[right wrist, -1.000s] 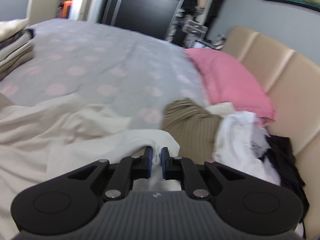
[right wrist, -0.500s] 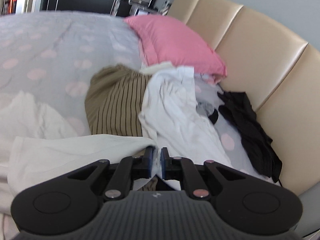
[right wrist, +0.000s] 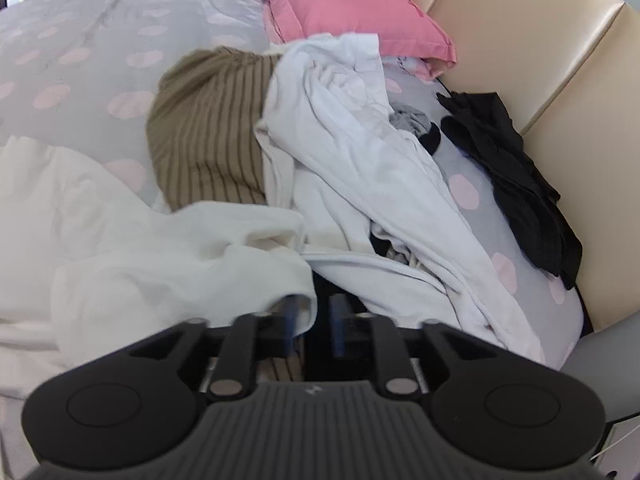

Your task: Fold clothes

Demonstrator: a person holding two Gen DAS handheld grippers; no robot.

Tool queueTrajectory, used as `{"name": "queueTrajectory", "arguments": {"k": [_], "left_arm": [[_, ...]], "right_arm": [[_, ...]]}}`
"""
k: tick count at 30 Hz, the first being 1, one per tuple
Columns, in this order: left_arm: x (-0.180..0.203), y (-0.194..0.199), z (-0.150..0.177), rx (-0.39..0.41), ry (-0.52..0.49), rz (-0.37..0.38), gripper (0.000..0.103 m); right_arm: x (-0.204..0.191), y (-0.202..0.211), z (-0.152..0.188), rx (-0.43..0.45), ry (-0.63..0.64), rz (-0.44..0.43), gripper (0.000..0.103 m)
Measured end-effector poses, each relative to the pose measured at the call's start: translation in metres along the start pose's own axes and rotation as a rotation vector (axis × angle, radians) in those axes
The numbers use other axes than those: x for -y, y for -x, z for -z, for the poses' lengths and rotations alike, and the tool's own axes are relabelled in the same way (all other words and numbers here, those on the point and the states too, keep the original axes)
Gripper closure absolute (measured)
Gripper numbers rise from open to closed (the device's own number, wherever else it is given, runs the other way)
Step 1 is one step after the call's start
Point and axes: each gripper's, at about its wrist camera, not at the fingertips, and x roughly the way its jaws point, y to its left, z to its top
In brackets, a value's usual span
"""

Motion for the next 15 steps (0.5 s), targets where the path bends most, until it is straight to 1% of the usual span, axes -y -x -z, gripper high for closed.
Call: {"name": "queueTrajectory", "arguments": {"k": [1, 4, 6, 7, 11, 15], "left_arm": [[0.005, 0.004, -0.002, 0.013, -0.009, 0.026, 0.056], [0.029, 0.004, -0.009, 0.017, -0.068, 0.107, 0.056], [0.053, -0.002, -0.013, 0.002, -0.139, 0.153, 0.056], [0.066, -0.006, -0.014, -0.007, -0.177, 0.171, 0.056], [0.119, -0.032, -0.015, -0.036, -0.317, 0.228, 0.056], [0.168, -0.061, -0.013, -0.063, -0.420, 0.316, 0.056]], "right_arm": [[-0.003, 0.006, 0.000, 0.018, 0.002, -0.028, 0.055], [-0.023, 0.019, -0.003, 0.049, 0.043, -0.139, 0.047], [-0.042, 0.024, -0.008, 0.065, 0.088, -0.218, 0.042], [-0.052, 0.025, -0.011, 0.067, 0.110, -0.243, 0.042], [-0.087, 0.013, -0.024, 0.052, 0.183, -0.309, 0.042], [-0.112, -0.011, -0.038, 0.025, 0.237, -0.352, 0.042]]}}
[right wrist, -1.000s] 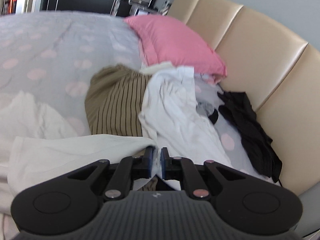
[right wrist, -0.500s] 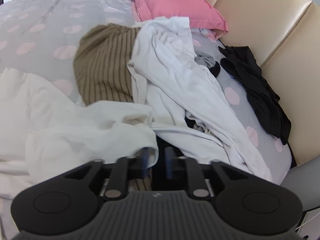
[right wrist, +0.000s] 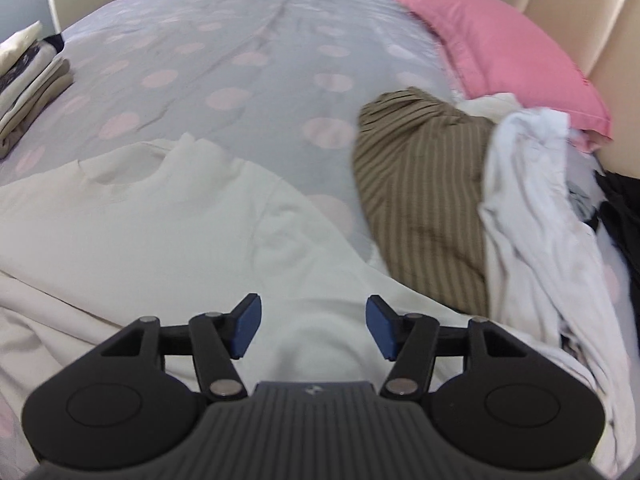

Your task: Fold clothes

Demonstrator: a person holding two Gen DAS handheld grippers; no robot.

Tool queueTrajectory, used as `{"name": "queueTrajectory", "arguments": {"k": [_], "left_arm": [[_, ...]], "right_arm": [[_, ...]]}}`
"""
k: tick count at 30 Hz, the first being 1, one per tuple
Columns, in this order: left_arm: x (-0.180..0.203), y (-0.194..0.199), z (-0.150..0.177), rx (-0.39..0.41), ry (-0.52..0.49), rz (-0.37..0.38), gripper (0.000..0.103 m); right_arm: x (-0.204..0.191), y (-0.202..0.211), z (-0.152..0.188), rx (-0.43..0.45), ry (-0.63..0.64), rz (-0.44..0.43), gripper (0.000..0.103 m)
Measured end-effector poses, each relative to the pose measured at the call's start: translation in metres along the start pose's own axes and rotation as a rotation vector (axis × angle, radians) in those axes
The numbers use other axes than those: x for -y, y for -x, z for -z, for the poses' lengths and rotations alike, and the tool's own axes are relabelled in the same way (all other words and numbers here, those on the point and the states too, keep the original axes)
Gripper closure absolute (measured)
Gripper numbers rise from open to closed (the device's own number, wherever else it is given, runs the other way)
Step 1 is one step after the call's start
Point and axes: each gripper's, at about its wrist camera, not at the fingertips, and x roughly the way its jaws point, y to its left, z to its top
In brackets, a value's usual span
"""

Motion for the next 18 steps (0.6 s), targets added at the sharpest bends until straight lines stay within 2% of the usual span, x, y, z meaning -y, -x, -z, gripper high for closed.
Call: {"name": "queueTrajectory", "arguments": {"k": [5, 8, 10, 13, 18], "left_arm": [[0.024, -0.048, -0.019, -0.040, -0.054, 0.084, 0.056], [0.034, -0.076, -0.027, -0.068, -0.111, 0.110, 0.056], [0.038, -0.093, -0.028, -0.082, -0.142, 0.129, 0.056], [0.041, -0.113, -0.023, -0.111, -0.152, 0.171, 0.057], [0.038, -0.120, -0.013, -0.107, -0.108, 0.237, 0.072]], "right_arm": [[-0.004, -0.043, -0.019, -0.036, 0.024, -0.037, 0.042], [-0.002, -0.068, -0.031, -0.042, 0.013, -0.059, 0.042], [0.000, -0.085, -0.039, -0.043, 0.019, -0.065, 0.040], [0.005, -0.110, -0.051, -0.040, 0.012, -0.058, 0.032], [0.022, -0.144, -0.059, -0.065, -0.082, -0.094, 0.028]]}}
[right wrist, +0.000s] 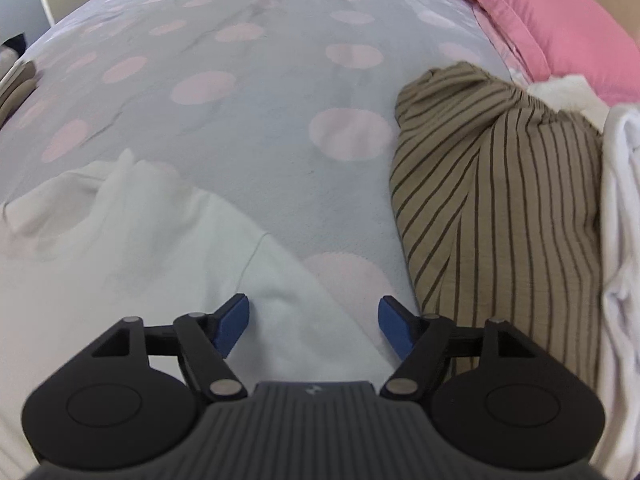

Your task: Fold clothes

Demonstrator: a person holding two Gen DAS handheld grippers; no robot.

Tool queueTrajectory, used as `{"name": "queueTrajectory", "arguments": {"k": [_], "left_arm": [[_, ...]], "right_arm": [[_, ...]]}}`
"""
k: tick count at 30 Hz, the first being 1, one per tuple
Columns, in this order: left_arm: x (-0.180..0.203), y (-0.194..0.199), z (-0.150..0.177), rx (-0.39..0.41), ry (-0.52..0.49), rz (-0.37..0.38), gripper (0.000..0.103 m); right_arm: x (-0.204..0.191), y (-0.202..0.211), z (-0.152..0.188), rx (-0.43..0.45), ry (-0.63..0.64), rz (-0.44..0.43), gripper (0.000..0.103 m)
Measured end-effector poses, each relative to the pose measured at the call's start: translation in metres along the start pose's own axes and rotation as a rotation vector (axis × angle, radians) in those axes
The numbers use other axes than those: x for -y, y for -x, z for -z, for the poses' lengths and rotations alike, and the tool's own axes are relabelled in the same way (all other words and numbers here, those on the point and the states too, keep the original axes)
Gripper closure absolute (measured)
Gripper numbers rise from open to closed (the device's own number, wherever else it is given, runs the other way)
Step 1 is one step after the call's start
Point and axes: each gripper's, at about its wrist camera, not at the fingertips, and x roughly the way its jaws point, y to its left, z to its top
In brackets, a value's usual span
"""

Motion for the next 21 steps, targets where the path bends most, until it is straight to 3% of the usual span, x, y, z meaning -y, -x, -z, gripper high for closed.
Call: {"name": "queueTrajectory", "arguments": {"k": [2, 4, 6, 8, 15, 21], "left_arm": [[0.002, 0.002, 0.001, 0.007, 0.010, 0.014, 0.085], [0.005, 0.004, 0.001, 0.012, 0.012, 0.024, 0.096], [0.011, 0.007, 0.002, 0.015, 0.008, 0.007, 0.101], [0.018, 0.010, 0.001, 0.021, 0.001, -0.022, 0.101], [0.009, 0.067, -0.009, 0.165, 0.074, -0.128, 0.102], [0.002, 0.120, 0.000, 0.205, 0.086, -0.159, 0.102]], "right_arm": [[0.005, -0.004, 0.003, 0.015, -0.046, -0.040, 0.027], [0.006, -0.004, 0.004, 0.024, -0.070, -0.073, 0.038], [0.001, 0.002, 0.005, 0.026, -0.055, -0.094, 0.079], [-0.007, 0.009, 0.005, 0.023, -0.021, -0.083, 0.096], [-0.019, 0.057, 0.000, 0.129, -0.002, -0.014, 0.098], [-0.022, 0.098, 0.016, 0.104, -0.006, 0.001, 0.098]]}}
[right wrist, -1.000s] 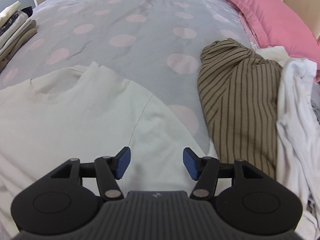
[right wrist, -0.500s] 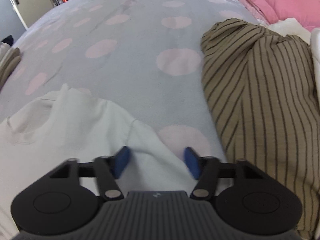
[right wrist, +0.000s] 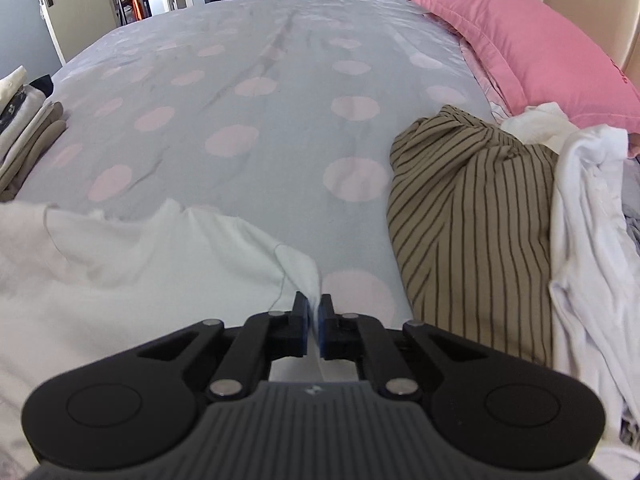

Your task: Fold clothes

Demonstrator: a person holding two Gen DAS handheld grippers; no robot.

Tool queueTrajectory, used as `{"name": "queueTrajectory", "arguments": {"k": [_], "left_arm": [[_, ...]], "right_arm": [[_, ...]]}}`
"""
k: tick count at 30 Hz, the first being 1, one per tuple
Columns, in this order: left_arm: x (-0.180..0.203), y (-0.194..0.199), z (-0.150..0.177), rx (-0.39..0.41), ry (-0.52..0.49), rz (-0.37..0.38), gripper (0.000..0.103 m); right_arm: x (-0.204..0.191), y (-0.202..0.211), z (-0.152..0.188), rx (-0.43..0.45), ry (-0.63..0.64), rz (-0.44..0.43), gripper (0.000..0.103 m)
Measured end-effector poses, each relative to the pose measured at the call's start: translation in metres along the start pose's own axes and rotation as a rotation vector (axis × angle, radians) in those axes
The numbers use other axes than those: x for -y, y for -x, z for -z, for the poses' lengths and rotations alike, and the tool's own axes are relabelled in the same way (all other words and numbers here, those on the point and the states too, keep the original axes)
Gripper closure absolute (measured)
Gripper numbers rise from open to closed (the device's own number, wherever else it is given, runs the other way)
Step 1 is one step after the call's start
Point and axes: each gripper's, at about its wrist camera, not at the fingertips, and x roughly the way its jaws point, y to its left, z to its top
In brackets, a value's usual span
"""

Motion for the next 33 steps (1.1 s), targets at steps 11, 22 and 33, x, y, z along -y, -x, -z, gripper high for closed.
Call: {"name": "queueTrajectory", "arguments": {"k": [11, 22, 33], "left_arm": [[0.001, 0.045, 0.082, -0.207, -0.034, 0.118, 0.102], [0.020, 0.036, 0.117, -0.298, -0.147, 0.092, 0.100], [0.018, 0.066, 0.084, -0.072, -0.050, 0.189, 0.074]], "right_arm": [[-0.005, 0.044, 0.091, -0.226, 0.003, -0.065, 0.098], [-0.003, 0.048, 0.121, -0.265, 0.016, -0.112, 0.080], [-0.004, 0.088, 0.094, -0.040, -0.036, -0.156, 0.060]]}}
